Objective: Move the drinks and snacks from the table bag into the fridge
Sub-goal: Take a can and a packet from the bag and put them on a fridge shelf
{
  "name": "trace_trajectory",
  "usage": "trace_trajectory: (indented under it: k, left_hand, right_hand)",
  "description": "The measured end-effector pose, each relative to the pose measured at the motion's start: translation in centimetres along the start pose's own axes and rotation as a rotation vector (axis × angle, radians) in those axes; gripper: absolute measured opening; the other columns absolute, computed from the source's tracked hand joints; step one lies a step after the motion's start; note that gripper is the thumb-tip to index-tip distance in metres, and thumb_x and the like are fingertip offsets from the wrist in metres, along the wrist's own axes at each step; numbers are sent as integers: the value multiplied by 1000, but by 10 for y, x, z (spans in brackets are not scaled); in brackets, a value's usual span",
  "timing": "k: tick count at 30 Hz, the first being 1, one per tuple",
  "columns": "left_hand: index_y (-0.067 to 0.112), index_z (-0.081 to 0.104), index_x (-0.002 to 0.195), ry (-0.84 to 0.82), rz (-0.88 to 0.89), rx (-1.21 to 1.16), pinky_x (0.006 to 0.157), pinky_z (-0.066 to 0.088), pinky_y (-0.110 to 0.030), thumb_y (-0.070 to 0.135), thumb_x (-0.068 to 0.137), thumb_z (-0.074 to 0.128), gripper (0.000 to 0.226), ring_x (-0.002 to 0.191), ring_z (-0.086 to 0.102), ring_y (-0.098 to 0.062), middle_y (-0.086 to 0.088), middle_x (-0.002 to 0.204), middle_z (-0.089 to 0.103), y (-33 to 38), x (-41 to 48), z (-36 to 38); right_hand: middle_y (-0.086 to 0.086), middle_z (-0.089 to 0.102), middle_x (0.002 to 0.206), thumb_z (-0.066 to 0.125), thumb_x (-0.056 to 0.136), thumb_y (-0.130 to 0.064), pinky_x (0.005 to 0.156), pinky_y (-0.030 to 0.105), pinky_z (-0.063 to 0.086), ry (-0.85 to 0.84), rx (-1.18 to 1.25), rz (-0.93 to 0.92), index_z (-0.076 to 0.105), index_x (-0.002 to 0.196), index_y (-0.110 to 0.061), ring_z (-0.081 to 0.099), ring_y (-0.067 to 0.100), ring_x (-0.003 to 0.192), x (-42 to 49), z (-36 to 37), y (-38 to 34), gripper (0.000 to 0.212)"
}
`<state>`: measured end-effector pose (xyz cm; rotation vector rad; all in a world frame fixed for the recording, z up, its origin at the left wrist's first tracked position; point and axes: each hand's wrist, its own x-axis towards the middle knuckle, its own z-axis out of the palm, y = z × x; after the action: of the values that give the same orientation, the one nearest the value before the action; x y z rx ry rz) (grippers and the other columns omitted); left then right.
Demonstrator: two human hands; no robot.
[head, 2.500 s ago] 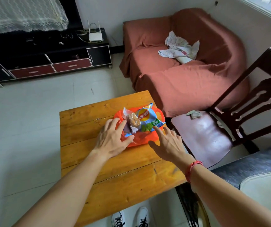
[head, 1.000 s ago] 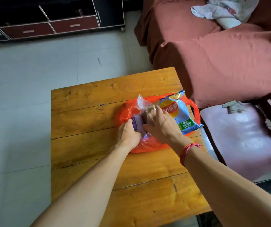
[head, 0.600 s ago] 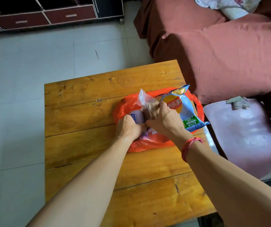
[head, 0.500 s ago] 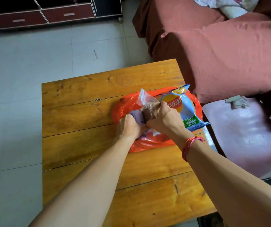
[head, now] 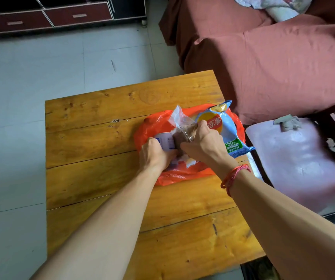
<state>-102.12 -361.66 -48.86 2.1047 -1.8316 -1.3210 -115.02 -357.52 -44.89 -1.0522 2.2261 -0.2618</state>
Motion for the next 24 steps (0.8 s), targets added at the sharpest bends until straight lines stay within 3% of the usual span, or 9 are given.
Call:
trace_trajectory:
  k: [3,7,14,18,21,24]
  left_hand:
    - [11,57,98,10,22,-71,72,56,-41,43,52,87,64,89,66,-32,-9,100,68,-4,-5,-4]
    - [15,61,94,14,65,-227,70,58,-44,49,39,84,69,82,69,-26,-2,91,70,-4,-16,-16]
    - [15,72,96,52,161,-393,62,51,-26,33,58,92,47,76,67,-11,3,87,72,25,-59,-60]
    - [18,69,98,55,218,-479,74,60,-36,37,50,91,55,82,69,-14,2,92,74,43,-89,-94]
    - [20,67,91,56,281,-532,73,61,-38,30,49,91,50,81,71,-18,2,88,73,56,-119,-127]
    - [18,68,89,50,355,-570,69,61,-39,17,54,91,42,80,72,-25,-3,86,73,67,-154,-166]
  right_hand:
    - [14,61,99,67,79,-28,74,36,43,14,35,2,42,112,-9,59,40,97,-7,-10,0,46]
    - [7,59,93,69,77,-23,70,33,37,49,71,9,44,114,-11,56,33,89,-21,-32,-3,47]
    - [6,62,95,75,71,-22,75,32,48,112,211,-3,49,120,-21,58,30,91,-67,-87,-17,56]
    - [-1,63,92,80,68,-24,72,28,44,166,321,-52,50,108,-30,59,25,89,-102,-120,-29,51]
    - [-2,67,93,83,54,-26,77,39,58,168,450,-79,54,100,-33,67,24,92,-132,-147,-43,55]
    - [9,73,95,78,38,-32,77,49,62,156,564,-135,58,95,-32,71,28,87,-163,-172,-55,60]
